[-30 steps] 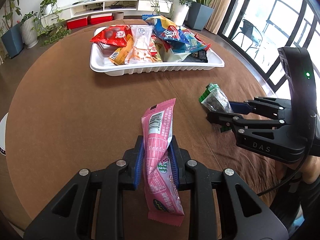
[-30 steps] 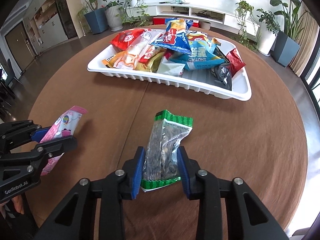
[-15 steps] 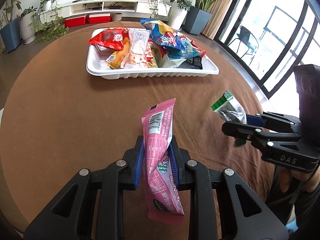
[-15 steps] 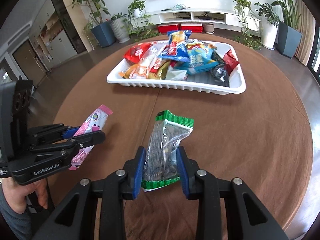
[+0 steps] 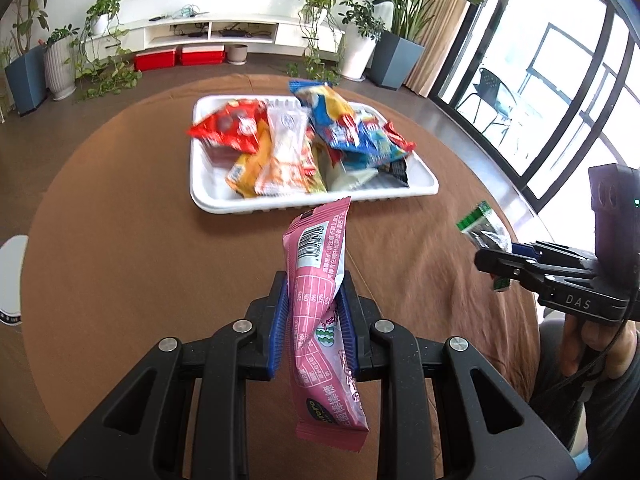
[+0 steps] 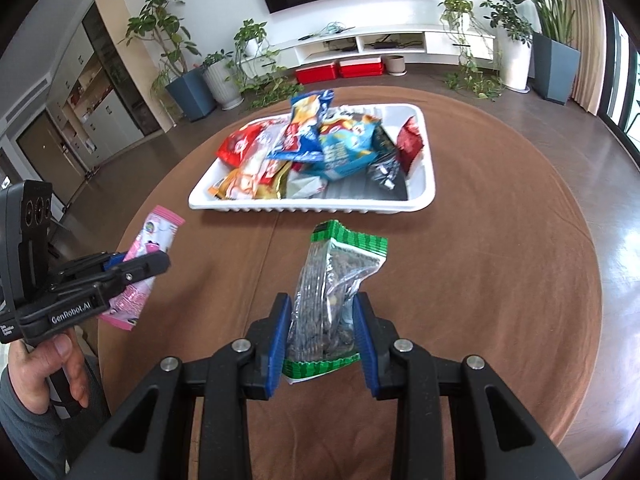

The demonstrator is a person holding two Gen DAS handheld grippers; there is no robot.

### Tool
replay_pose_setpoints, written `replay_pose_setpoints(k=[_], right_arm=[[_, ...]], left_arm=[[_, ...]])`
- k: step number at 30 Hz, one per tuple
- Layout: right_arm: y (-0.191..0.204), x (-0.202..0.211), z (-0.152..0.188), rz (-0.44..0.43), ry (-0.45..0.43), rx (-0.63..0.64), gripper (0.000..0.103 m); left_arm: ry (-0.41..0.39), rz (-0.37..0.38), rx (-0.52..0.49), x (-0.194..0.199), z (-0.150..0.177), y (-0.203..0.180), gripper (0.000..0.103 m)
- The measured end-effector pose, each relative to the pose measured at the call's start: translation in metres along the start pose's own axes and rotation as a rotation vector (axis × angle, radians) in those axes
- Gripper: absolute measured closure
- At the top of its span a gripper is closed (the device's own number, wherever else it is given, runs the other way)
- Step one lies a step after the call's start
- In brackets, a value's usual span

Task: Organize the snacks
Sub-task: 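Carry the pink bar and green-topped bag over the white tray with both tools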

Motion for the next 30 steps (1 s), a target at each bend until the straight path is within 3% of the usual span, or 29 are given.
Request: replay_pose_setpoints(k=[19,30], right_arm=[[-0.036,0.032,-0.071,0.052,-0.127,-0.017,0.069],[-0.031,0.026,-0.123,0.049,-0.162,0.032,0.069]], left_arm=[[-0.057,-0.066,-0.068,0.022,-0.051,0.004,0.081],[-0.069,-0.081,-0.087,0.015,-0.095,0.016,0.081]])
Point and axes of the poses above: each gripper's, at about its wrist camera, not at the fingertips, and x roughly against the way its jaws point, y to its left, z to its underside, the point moved 4 cm from there along -x, roughly the way its jaws point, and after that the axes turned 6 degrees about -x, right-handed, at the moved point
